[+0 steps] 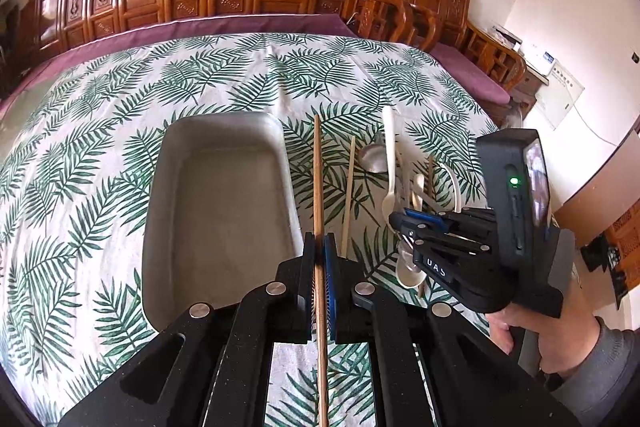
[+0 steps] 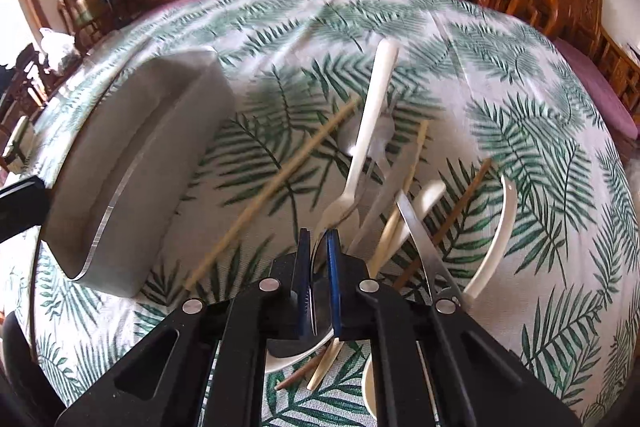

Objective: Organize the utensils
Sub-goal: 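Grasp a wooden chopstick with the left tool while the right tool grasps a metal fork, then lower the chopstick into the tray with the left tool while the right tool carries the fork, then lower the metal fork into the grey tray and open the right tool, then grasp a white plastic spoon from the pile with the right tool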

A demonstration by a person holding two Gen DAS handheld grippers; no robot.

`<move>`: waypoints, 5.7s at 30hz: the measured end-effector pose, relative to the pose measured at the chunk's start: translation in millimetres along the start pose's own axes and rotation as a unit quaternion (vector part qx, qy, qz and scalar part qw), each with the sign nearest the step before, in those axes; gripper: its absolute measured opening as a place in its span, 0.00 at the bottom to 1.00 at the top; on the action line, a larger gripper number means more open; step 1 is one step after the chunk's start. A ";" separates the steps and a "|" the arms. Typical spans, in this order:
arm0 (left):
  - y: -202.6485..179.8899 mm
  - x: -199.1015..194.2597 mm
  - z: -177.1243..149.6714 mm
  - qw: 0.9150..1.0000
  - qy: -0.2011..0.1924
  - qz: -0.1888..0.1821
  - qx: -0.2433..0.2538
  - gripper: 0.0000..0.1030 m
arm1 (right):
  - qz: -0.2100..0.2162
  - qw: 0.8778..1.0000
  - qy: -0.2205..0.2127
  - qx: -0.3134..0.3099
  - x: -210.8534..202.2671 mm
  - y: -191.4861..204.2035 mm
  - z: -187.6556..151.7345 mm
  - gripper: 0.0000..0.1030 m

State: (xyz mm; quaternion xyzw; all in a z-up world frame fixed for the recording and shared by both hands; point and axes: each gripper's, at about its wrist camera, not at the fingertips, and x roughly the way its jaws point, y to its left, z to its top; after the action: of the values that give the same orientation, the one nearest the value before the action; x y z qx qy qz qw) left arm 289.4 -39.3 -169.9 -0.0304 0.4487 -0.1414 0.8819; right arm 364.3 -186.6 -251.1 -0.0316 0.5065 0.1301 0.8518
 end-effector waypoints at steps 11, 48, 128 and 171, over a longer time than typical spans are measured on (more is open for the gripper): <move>6.2 -9.7 2.1 1.000 -0.010 0.005 -0.005 0.04 | 0.021 0.999 -0.037 0.012 -43.4 -12.3 5.3 0.06; 76.4 33.8 47.8 0.997 0.016 0.068 -0.016 0.04 | 0.088 0.991 -0.088 -0.041 -105.0 64.7 18.6 0.06; 3.2 -23.3 -9.5 0.999 -0.008 -0.004 0.044 0.04 | -0.006 0.997 -0.066 0.036 -77.5 -71.2 -34.9 0.21; -99.2 49.7 -26.1 0.996 0.057 -0.007 0.073 0.24 | -0.003 0.999 -0.019 0.036 -100.8 -89.7 -95.6 0.04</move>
State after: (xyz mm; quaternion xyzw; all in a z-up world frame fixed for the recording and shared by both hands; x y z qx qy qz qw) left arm 274.2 -146.2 -206.4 0.0388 0.4867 -0.1818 0.8536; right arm 259.7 -310.0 -216.7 0.0004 0.4946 0.1097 0.8622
